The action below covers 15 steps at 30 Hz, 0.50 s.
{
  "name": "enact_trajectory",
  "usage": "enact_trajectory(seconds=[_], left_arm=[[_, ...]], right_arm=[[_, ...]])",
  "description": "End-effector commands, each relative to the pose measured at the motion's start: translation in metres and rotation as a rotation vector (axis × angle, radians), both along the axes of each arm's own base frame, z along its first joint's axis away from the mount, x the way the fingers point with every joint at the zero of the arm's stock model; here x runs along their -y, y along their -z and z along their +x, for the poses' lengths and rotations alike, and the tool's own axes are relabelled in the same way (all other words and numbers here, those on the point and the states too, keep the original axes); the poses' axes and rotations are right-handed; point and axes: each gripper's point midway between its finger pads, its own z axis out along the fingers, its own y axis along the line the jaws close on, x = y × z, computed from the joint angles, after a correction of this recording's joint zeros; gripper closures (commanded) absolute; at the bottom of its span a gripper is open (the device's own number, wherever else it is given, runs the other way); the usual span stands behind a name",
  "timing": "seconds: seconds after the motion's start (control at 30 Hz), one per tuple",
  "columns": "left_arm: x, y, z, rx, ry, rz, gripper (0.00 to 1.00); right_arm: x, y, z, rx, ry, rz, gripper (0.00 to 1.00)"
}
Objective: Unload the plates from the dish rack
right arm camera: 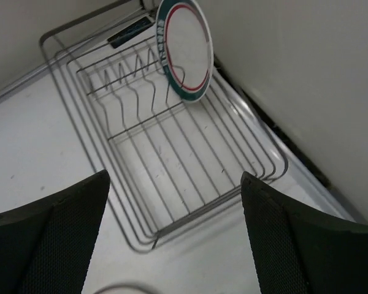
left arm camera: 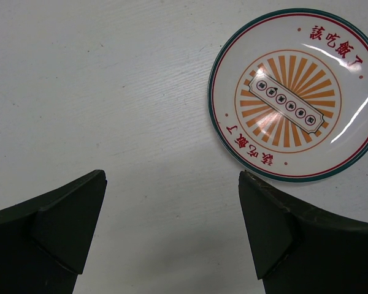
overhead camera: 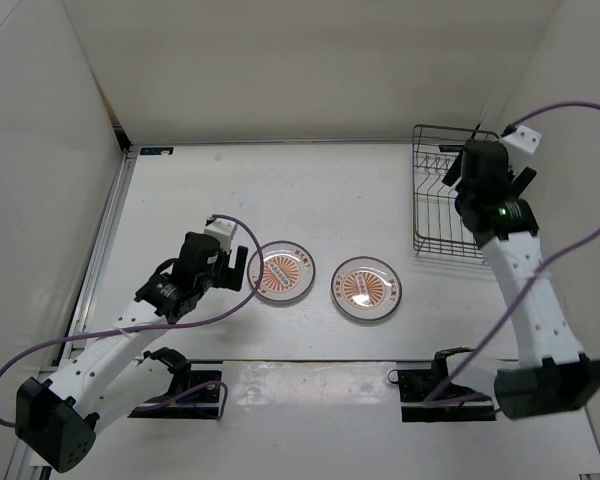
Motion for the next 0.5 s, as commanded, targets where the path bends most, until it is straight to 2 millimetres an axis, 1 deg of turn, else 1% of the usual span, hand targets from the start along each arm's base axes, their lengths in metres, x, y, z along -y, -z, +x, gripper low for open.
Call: enact_trajectory(seconds=[0.0, 0.03, 0.07, 0.1, 0.13, 0.17, 0.2, 0.23, 0.27, 0.3, 0.33, 0.37, 0.4, 0.43, 0.47], left_arm=[[0.004, -0.019, 0.004, 0.043, -0.003, -0.036, 0.0], [0.004, -0.021, 0.004, 0.048, -0.003, -0.042, 0.0], [0.004, -0.022, 0.004, 0.051, -0.004, -0.045, 0.0], [0.004, -0.022, 0.003, 0.052, 0.0, -0.045, 0.0], [0.004, -0.022, 0.003, 0.051, -0.002, -0.048, 0.0], [0.004, -0.025, 0.003, 0.061, -0.003, -0.054, 0.0], [0.004, -0.024, 0.003, 0.057, -0.001, -0.053, 0.0], [0.005, -0.024, 0.003, 0.06, -0.002, -0.054, 0.0], [0.005, -0.025, 0.003, 0.06, -0.004, -0.057, 0.0], [0.004, -0.025, 0.004, 0.061, -0.004, -0.055, 0.0], [0.005, -0.024, 0.003, 0.056, 0.0, -0.058, 0.0], [0.006, -0.024, 0.003, 0.054, 0.004, -0.059, 0.0], [0.007, -0.024, 0.003, 0.053, 0.006, -0.058, 0.0], [0.006, -0.026, 0.003, 0.058, 0.004, -0.06, 0.0], [0.006, -0.026, 0.003, 0.058, 0.003, -0.061, 0.0]], right_arm=[[0.038, -0.027, 0.035, -0.003, 0.16, -0.15, 0.12], [0.049, -0.02, 0.051, -0.043, 0.183, -0.19, 0.13], [0.054, -0.022, 0.063, -0.063, 0.203, -0.231, 0.15], [0.064, -0.021, 0.065, -0.067, 0.249, -0.253, 0.15], [0.068, -0.012, 0.079, -0.062, 0.273, -0.262, 0.15], [0.081, -0.006, 0.078, -0.081, 0.326, -0.282, 0.15], [0.087, 0.0, 0.079, -0.103, 0.343, -0.301, 0.15], [0.09, -0.003, 0.089, -0.065, 0.345, -0.301, 0.15], [0.101, 0.015, 0.096, -0.164, 0.327, -0.367, 0.15], [0.103, 0.018, 0.101, -0.183, 0.309, -0.377, 0.15], [0.099, 0.018, 0.114, -0.201, 0.243, -0.383, 0.15], [0.109, 0.026, 0.118, -0.224, 0.234, -0.374, 0.15], [0.113, 0.029, 0.12, -0.257, 0.204, -0.392, 0.15], [0.109, 0.03, 0.128, -0.246, 0.139, -0.368, 0.15], [0.115, 0.036, 0.13, -0.256, 0.125, -0.352, 0.15]])
